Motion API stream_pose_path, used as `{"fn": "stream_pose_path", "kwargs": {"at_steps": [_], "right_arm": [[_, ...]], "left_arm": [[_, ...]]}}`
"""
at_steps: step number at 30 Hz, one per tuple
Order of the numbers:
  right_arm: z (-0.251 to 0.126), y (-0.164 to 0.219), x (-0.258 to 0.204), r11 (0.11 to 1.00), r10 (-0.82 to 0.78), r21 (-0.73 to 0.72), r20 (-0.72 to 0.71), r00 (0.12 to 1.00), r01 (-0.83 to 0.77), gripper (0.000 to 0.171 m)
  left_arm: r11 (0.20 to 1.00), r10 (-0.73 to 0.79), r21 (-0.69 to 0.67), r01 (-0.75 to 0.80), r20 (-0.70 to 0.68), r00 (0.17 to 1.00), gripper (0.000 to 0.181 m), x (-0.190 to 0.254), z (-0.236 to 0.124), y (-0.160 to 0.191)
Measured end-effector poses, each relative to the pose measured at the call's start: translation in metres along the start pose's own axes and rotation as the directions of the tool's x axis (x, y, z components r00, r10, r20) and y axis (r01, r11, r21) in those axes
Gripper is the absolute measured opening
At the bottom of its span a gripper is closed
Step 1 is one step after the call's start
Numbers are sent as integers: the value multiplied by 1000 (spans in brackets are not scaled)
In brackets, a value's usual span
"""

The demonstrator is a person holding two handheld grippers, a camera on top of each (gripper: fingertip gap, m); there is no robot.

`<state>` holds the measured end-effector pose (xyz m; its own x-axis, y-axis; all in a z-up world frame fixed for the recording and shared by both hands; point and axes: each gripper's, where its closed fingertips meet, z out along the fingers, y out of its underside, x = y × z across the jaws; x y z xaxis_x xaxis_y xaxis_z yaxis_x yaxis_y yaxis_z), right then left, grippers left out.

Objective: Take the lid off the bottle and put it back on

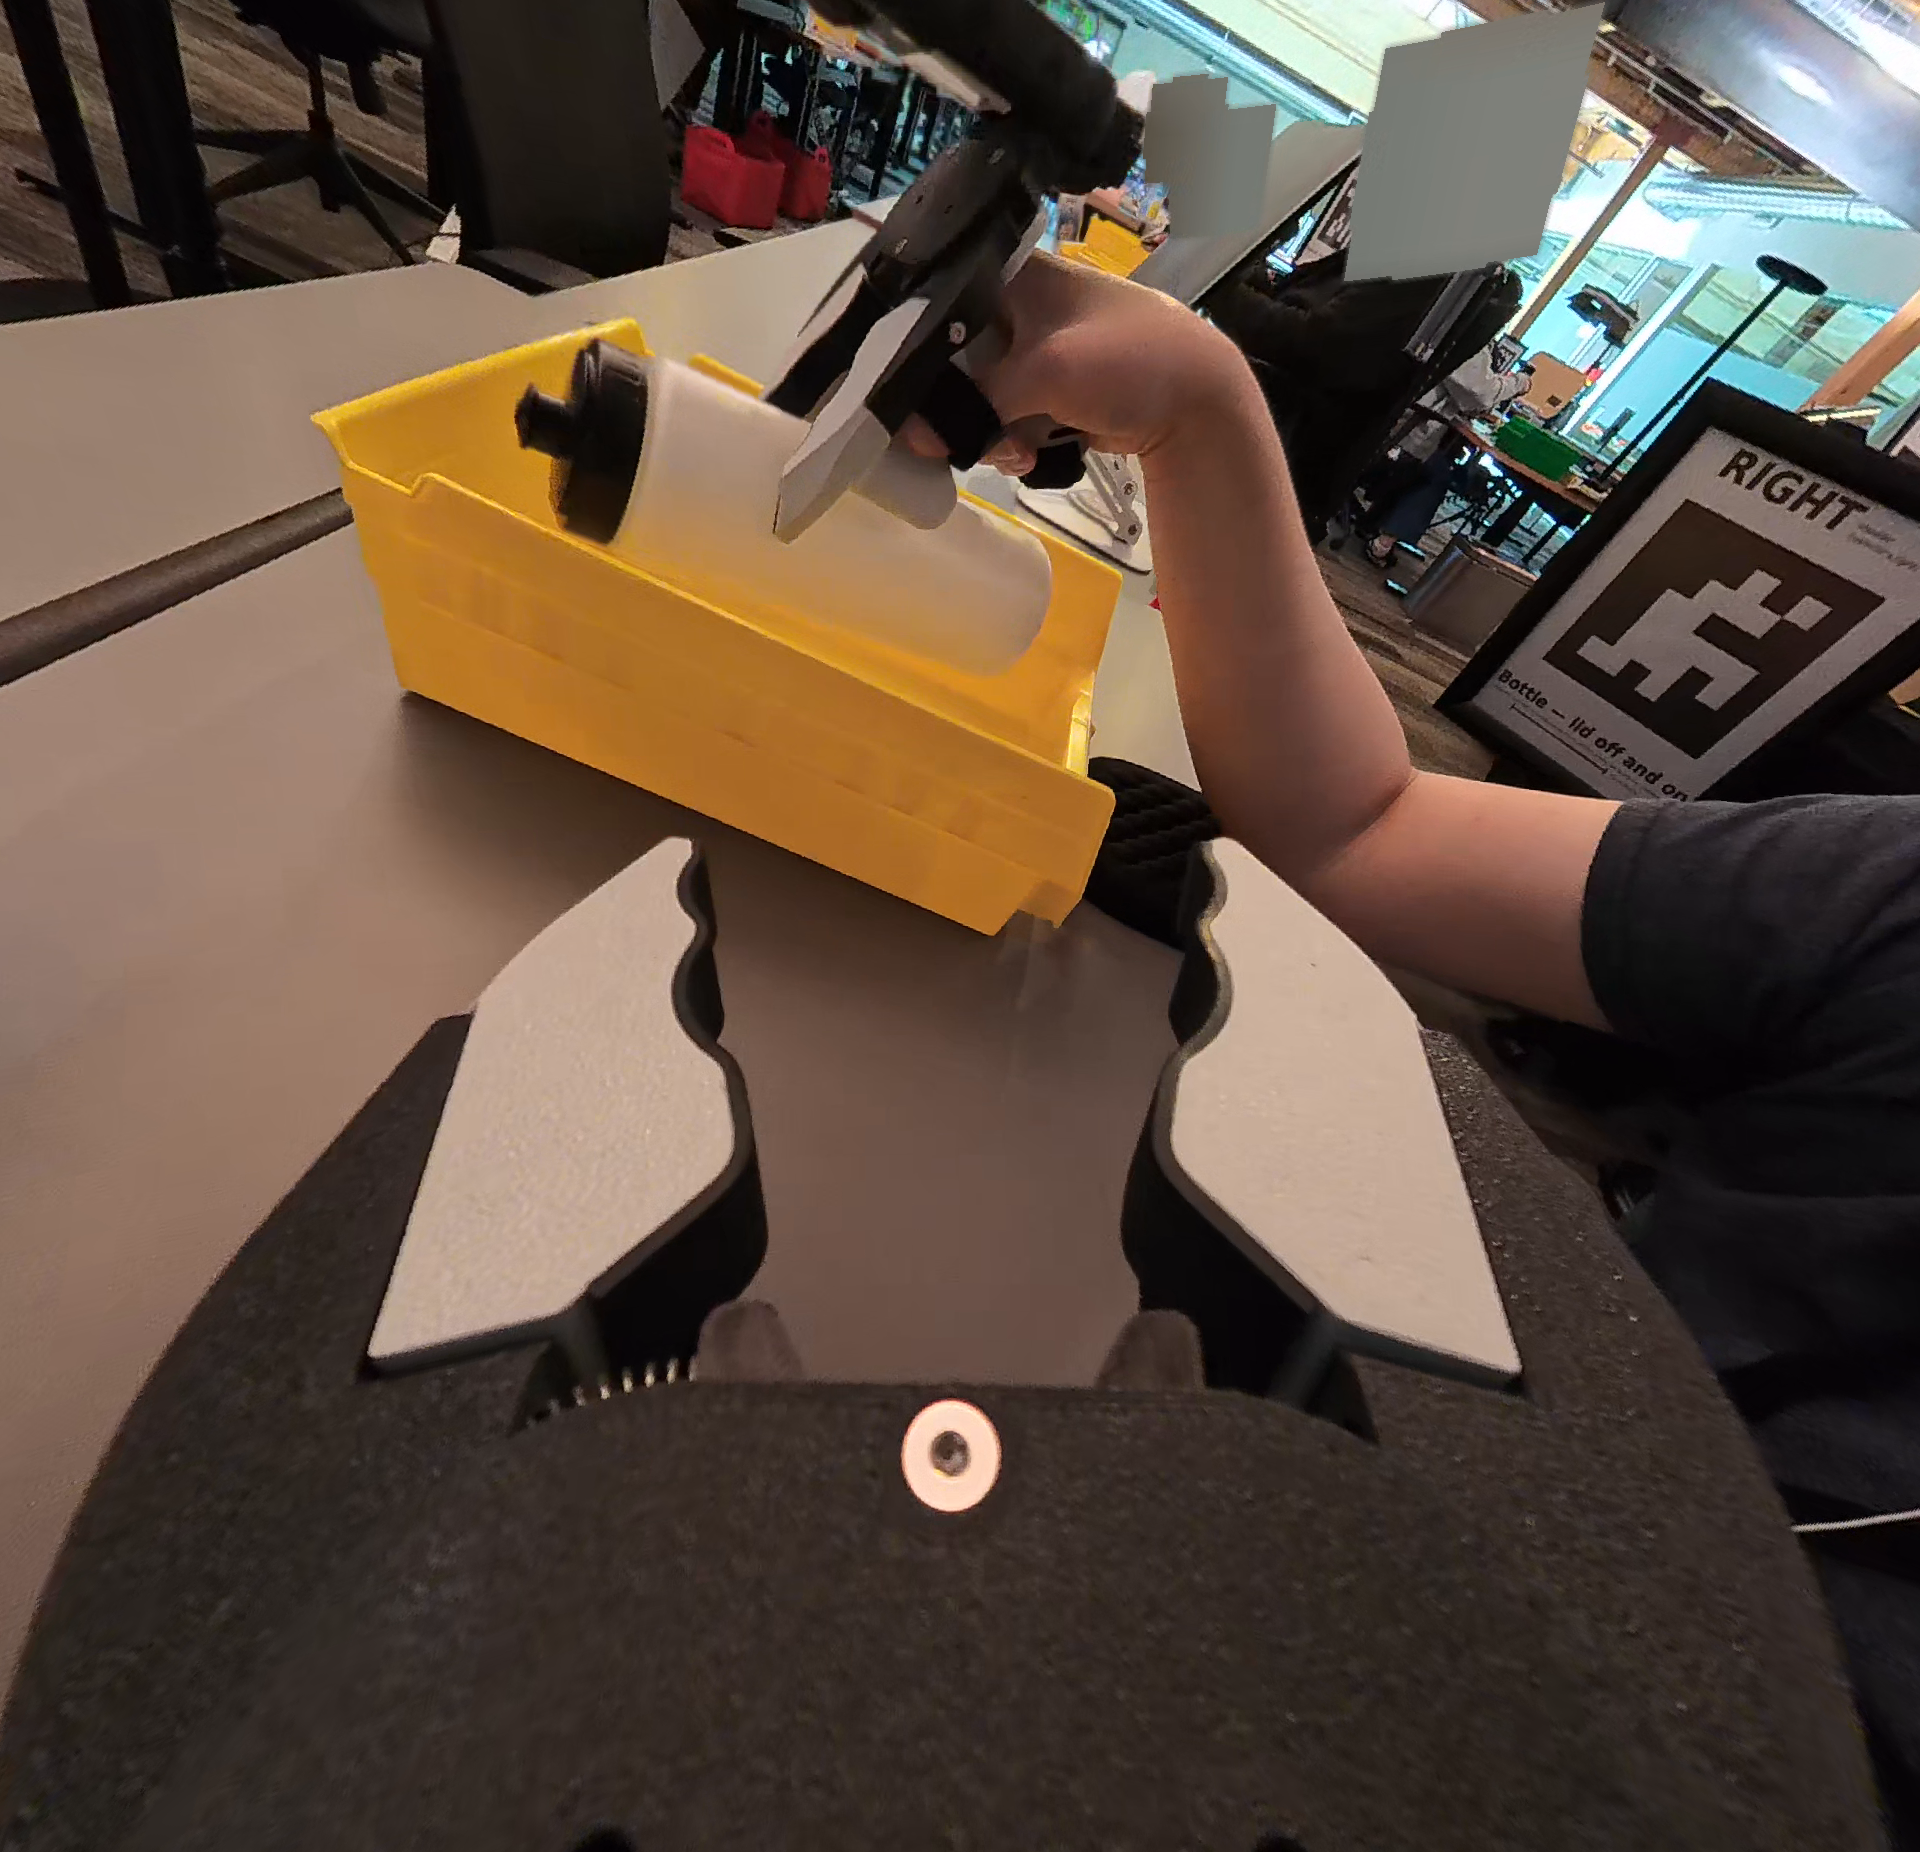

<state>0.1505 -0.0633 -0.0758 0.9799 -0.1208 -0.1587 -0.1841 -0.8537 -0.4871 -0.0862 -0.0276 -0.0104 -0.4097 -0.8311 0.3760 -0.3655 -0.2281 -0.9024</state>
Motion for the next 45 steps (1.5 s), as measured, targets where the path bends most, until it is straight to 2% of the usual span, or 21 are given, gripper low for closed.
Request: {"fn": "stream_pose_path", "kwargs": {"at_steps": [8,18,21,23,25,26,28,30,31,32,34,36,37,39,41,44,45], "right_arm": [[29,22,16,983,88,-153,-72,994,-98,74],[48,31,22,966,98,-224,-127,987,-125,75],[45,34,23,962,43,-263,-138,989,-79,75],[34,29,19,970,-5,-240,-133,991,-27,75],[10,14,12,990,-35,-139,-126,991,17,75],[-7,6,12,997,-40,-72,-146,988,29,75],[-41,-1,21,999,-15,41,-213,977,24,75],[-64,6,42,996,43,91,-289,956,-17,75],[-69,14,56,994,81,92,-320,944,-55,75],[-69,23,70,992,123,77,-335,934,-103,75],[-60,46,88,979,194,6,-318,928,-203,73],[-45,62,96,962,239,-64,-271,932,-265,59],[-38,66,97,956,253,-87,-244,936,-281,47],[-26,71,96,951,257,-123,-206,944,-285,41],[-20,78,95,942,243,-181,-209,947,-282,34],[-13,86,90,926,242,-244,-205,948,-289,7],[-12,88,90,919,247,-256,-214,945,-298,6]], "left_arm": [[1000,7,-22,-7,18,1000,85,-3,0,3],[997,28,-79,-24,51,998,86,-8,2,11],[991,77,-118,-63,112,991,89,-16,-14,2],[986,128,-132,-101,211,969,88,-24,-42,-15],[981,182,-137,-136,411,893,77,-42,-89,-37],[980,195,-142,-140,540,819,76,-55,-121,-47],[979,200,-186,-84,788,582,88,-84,-200,-53],[980,179,-197,24,928,327,93,-103,-281,-44],[984,138,-161,78,960,242,93,-109,-313,-37],[983,82,-113,148,977,199,92,-114,-338,-24],[956,-32,-19,292,985,169,92,-123,-370,7],[905,-109,45,422,986,127,87,-131,-393,39],[886,-137,75,458,985,105,86,-135,-402,50],[868,-165,113,483,984,65,83,-144,-415,63],[834,-186,133,536,982,44,79,-149,-419,79],[772,-185,108,627,981,59,69,-157,-412,102],[759,-178,96,644,982,62,65,-161,-411,108]]}}
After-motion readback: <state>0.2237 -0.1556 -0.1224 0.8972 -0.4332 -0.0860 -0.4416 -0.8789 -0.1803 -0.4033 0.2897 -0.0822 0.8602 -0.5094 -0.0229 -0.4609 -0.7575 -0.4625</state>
